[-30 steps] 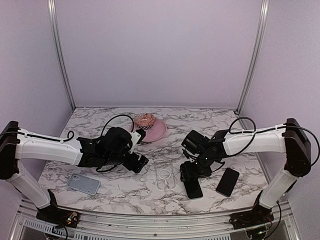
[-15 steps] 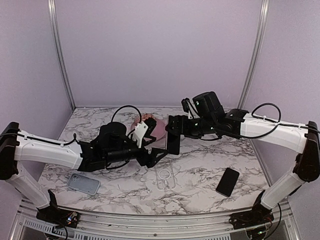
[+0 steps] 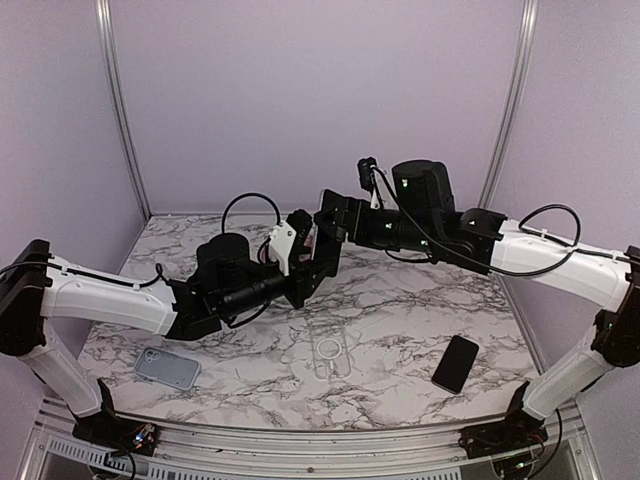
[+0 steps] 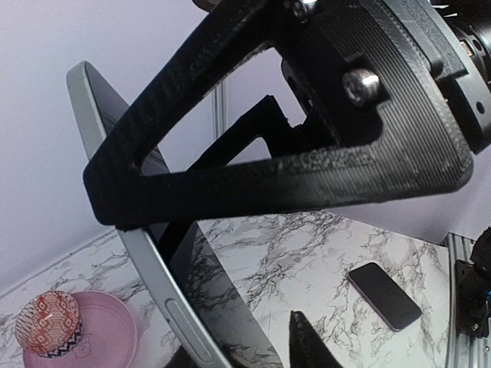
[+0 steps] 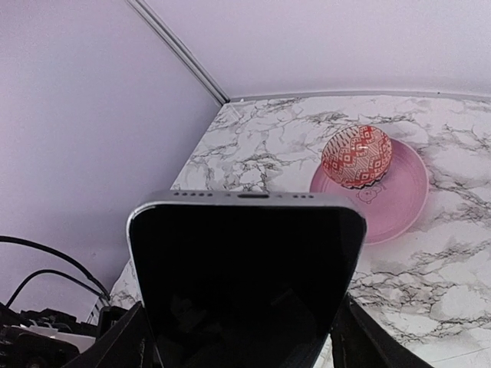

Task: Put the phone into the phone case

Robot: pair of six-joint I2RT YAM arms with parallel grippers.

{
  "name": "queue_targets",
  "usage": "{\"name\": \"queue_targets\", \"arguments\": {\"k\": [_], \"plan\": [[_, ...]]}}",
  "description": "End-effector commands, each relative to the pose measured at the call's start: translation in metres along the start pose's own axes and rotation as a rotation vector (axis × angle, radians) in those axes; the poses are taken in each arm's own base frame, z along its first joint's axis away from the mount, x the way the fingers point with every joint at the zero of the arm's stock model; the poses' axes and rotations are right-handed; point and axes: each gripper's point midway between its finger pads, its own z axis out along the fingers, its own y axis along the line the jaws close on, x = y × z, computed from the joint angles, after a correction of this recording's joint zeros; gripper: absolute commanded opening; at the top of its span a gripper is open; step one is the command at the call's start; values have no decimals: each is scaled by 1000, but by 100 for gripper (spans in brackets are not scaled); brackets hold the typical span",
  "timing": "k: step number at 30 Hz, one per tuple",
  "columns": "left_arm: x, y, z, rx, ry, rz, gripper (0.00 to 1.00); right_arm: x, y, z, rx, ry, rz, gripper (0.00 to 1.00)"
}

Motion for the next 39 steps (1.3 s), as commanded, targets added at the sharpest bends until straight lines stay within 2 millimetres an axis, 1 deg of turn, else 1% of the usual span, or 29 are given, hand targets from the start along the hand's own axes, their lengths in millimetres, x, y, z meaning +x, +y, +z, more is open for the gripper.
{"name": "queue_targets", "arguments": {"k": [1,3,4,6,7,9,10,11,12,14,15,16,17,18,20,22,23,25,27,28,31,33,36,37,39], "plan": [[-31,3,5,-22,-94,6,19,-36,31,-19,-101,-116,-19,46],[-33,4,4,-26,-98,5,5,-33,32,-18,-114,-109,-29,46],[-34,4,3,-24,-100,6,0,-29,37,-17,-144,-90,-37,47],[-35,2,0,-15,-102,19,0,-26,39,-17,-169,-80,-85,53],[-35,2,-3,-10,-103,33,0,-26,37,-19,-176,-74,-110,58],[-33,0,-12,-2,-99,91,0,-26,33,-26,-203,-45,-176,72],[-34,0,-19,-3,-104,146,0,-27,32,-34,-232,-29,-216,80],[-35,2,-27,-12,-108,209,0,-26,26,-43,-255,-7,-248,85],[-36,5,-37,-34,-110,291,0,-31,22,-59,-276,-7,-271,91],[-48,14,-53,-85,-124,449,0,-39,16,-88,-316,-11,-315,95],[-56,17,-60,-96,-130,519,0,-44,17,-103,-333,-29,-351,97],[-62,15,-65,-64,-133,571,0,-46,21,-118,-352,-47,-405,97],[-64,10,-71,0,-121,610,0,-46,28,-131,-382,-61,-468,97],[-74,4,-80,72,-148,619,0,-44,35,-144,-412,-83,-549,97],[-89,-11,-97,212,-205,618,0,-40,44,-163,-454,-128,-657,97],[-97,-31,-112,333,-265,630,0,-35,52,-179,-504,-182,-753,99],[-102,-42,-119,399,-292,624,0,-27,55,-184,-547,-191,-786,99],[-109,-60,-127,525,-325,579,0,-18,71,-198,-659,-220,-842,99],[-118,-75,-131,625,-348,539,0,-12,86,-206,-755,-254,-888,99],[-123,-80,-131,652,-356,529,0,-8,92,-206,-790,-262,-910,99],[-133,-86,-126,654,-374,531,0,6,111,-203,-857,-256,-986,97],[-136,-82,-119,624,-363,512,0,10,118,-202,-880,-261,-1008,94],[-137,-70,-103,548,-309,433,0,6,123,-201,-866,-303,-999,90],[-133,-67,-97,531,-275,413,0,2,124,-200,-844,-313,-1005,90],[-123,-52,-85,451,-168,381,0,-7,114,-193,-723,-280,-1037,92]]}}
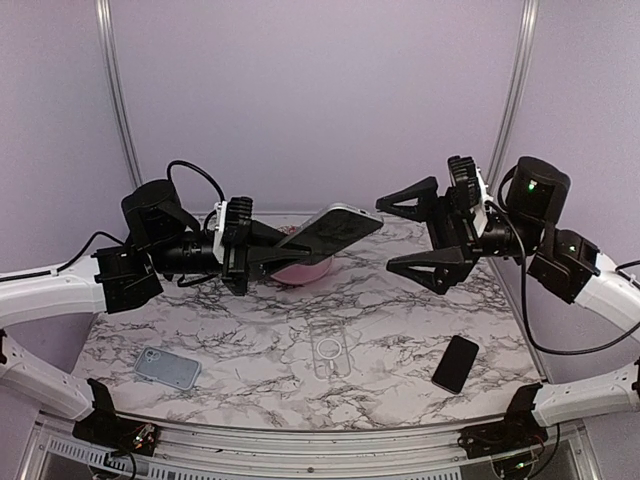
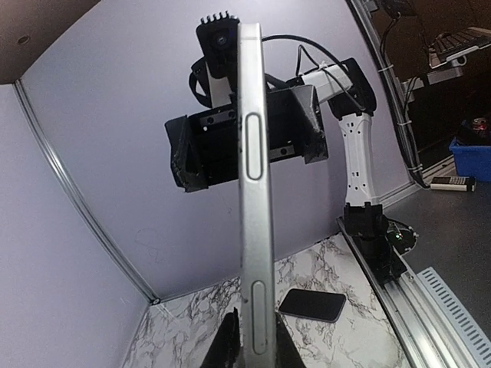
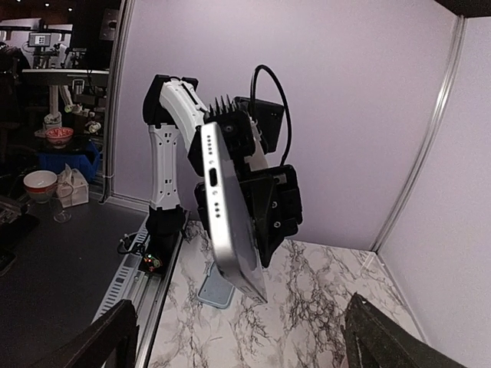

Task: Put the phone into the phone case

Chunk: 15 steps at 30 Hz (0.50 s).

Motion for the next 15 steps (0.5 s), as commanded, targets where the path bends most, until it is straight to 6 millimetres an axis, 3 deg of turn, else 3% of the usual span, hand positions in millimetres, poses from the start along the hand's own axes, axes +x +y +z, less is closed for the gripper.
{"name": "queue_targets", "arguments": {"k": [1,4,6,10,15], "plan": [[17,35,0,-161,182,-114,0,-16,-27,-12,185,94,-113,95],[67,58,-23,-325,528,-176,0,11,-56,-32,361,343,-76,99],[90,56,-43,-369,689,-205,0,29,-67,-36,405,448,-38,99],[96,45,-65,-382,784,-239,0,62,-68,-12,297,537,18,99],[96,30,-67,-302,821,-278,0,68,-79,21,179,546,-10,98]]}}
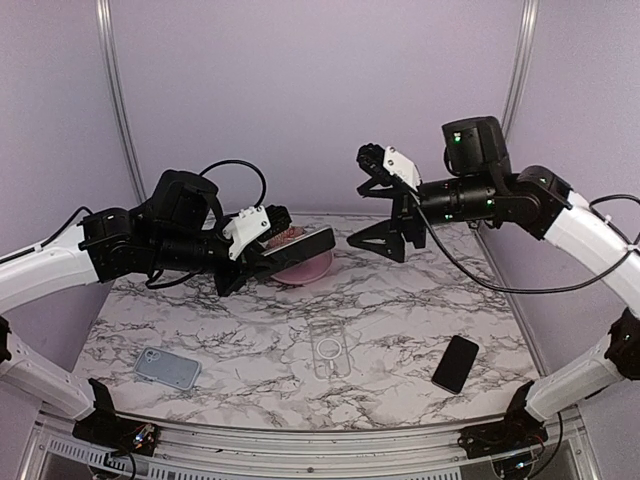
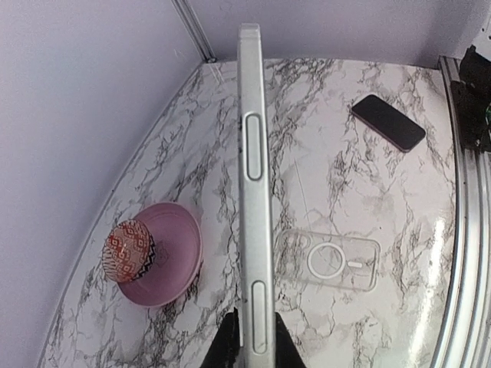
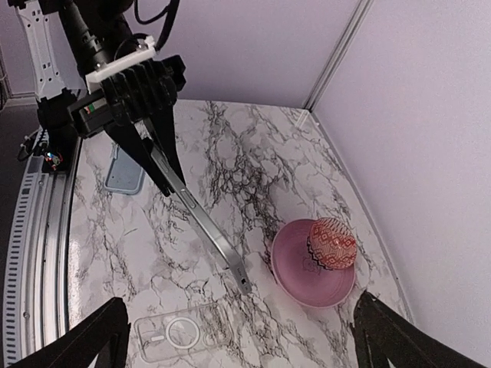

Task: Put the phone into the phone case

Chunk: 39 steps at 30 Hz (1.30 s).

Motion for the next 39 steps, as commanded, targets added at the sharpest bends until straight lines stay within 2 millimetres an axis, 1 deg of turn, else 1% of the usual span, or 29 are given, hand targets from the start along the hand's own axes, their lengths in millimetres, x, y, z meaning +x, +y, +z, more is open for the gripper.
{"name": "queue_targets", "arguments": {"k": [1,3,5,7,8,11,15,17,18,21,22,24,25,27,30,31,32,33,35,36,37,38,39], "plan": [[-4,-5,-20,33,22,-14,0,11,14,28,-139,49,-66,99],[-7,-11,-23,68,2,-19,0,16,16,44,-183,56,-58,98],[-8,-12,-25,74,-3,-27,0,24,22,61,-248,77,-35,95],[-6,-14,-24,82,-1,-24,0,26,28,69,-298,59,-24,92],[-6,-16,-23,91,-1,-22,0,26,31,72,-314,44,-20,86],[-6,-20,-22,110,-5,-24,0,25,40,76,-367,1,-10,66],[-13,-23,-28,130,-44,-12,0,31,46,80,-398,-1,9,47],[-14,-25,-30,140,-57,-8,0,32,51,79,-424,-8,11,38],[-15,-26,-31,147,-68,-6,0,33,53,79,-438,-7,15,36],[-19,-29,-32,163,-91,-9,0,38,53,81,-439,19,25,41],[-19,-31,-31,170,-92,-10,0,39,53,82,-439,21,23,41],[-18,-33,-27,182,-87,-12,0,38,54,82,-448,9,21,37],[-17,-33,-26,187,-84,-15,0,36,55,82,-457,-2,22,32],[-19,-36,-26,205,-90,-16,0,31,55,82,-461,-22,25,0],[-31,-47,-37,277,-154,-4,1,27,52,81,-446,-38,33,0],[-37,-48,-41,284,-187,-2,13,22,51,76,-449,-65,29,0],[-43,-48,-47,281,-225,2,21,13,49,69,-456,-110,28,0],[-48,-47,-54,272,-264,10,36,4,46,59,-470,-163,55,0],[-59,-35,-67,193,-354,7,72,-20,33,36,-453,-290,88,0],[-66,-26,-76,138,-412,0,82,-33,26,23,-430,-369,92,0],[-77,-16,-87,78,-499,-6,91,-56,17,5,-385,-496,50,0],[-87,-8,-101,30,-593,-9,96,-69,16,-11,-353,-582,36,0],[-95,-4,-112,5,-676,-18,98,-81,19,-26,-333,-664,30,0]]}}
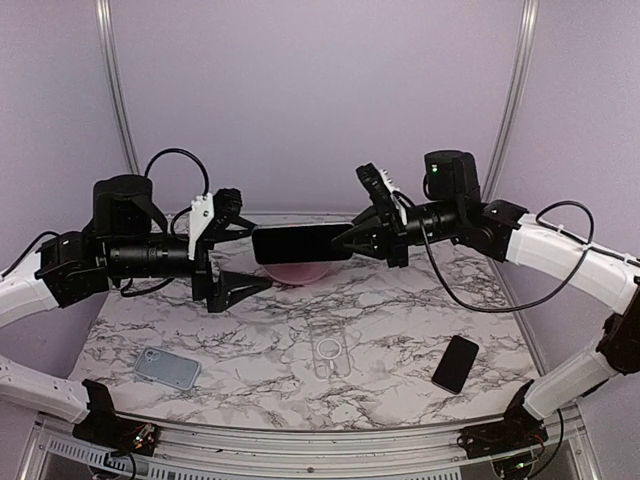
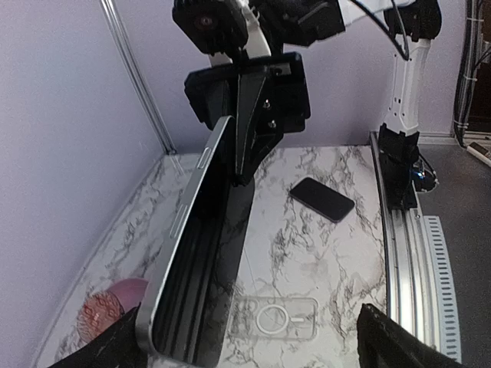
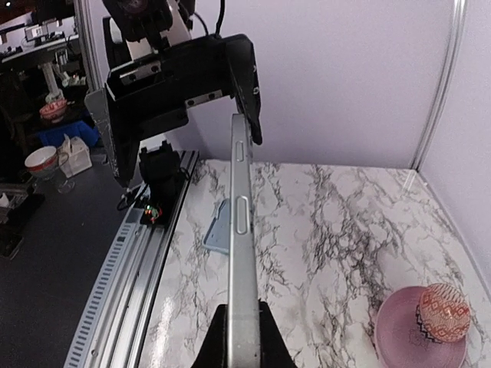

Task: Put the phone into the phone case

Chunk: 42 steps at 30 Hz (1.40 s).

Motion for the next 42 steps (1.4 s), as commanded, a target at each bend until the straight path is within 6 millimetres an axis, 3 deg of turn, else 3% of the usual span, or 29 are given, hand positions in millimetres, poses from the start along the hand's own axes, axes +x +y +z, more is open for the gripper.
{"name": "queue_targets", "arguments": {"k": [1,3,6,10,13,15,19,20,23,27,28,33,34,36,37,40,42], "plan": [[-87,21,-49,-158,-476,54,99,-135,45,-70,35,-535,-265,0],[-106,22,-52,-143,-579,29,98,-147,66,-81,37,-671,-325,0],[-133,23,-41,-64,-661,-36,83,-153,83,-80,14,-746,-380,0],[-165,-4,-46,157,-800,-19,73,-157,88,-80,-27,-791,-388,0],[-178,-9,-48,238,-864,-39,67,-156,85,-74,-38,-777,-368,0],[-178,-11,-38,283,-861,-55,66,-154,82,-71,-33,-769,-356,0],[-184,-18,-37,319,-905,-50,69,-151,75,-66,-7,-743,-342,0],[-185,-16,-37,306,-911,-56,66,-150,74,-65,-10,-738,-340,0],[-191,-13,-39,293,-931,-61,30,-145,70,-59,-11,-713,-320,0],[-187,-18,-39,307,-929,-39,4,-136,61,-49,3,-654,-291,0],[-186,-18,-38,306,-928,-38,0,-132,58,-45,-1,-632,-279,0],[-174,-16,-32,287,-897,-62,0,-115,48,-38,-8,-532,-239,0],[-167,-13,-26,263,-862,-76,0,-109,44,-39,-6,-488,-227,18],[-147,1,-9,165,-742,-99,0,-92,27,-44,44,-374,-170,83],[-132,9,2,102,-658,-107,0,-83,16,-49,101,-320,-153,97],[-80,24,23,-40,-417,-81,0,-57,-9,-64,320,-152,-131,99],[-46,25,34,-65,-262,-75,0,-44,-11,-70,372,-80,-136,99]]}}
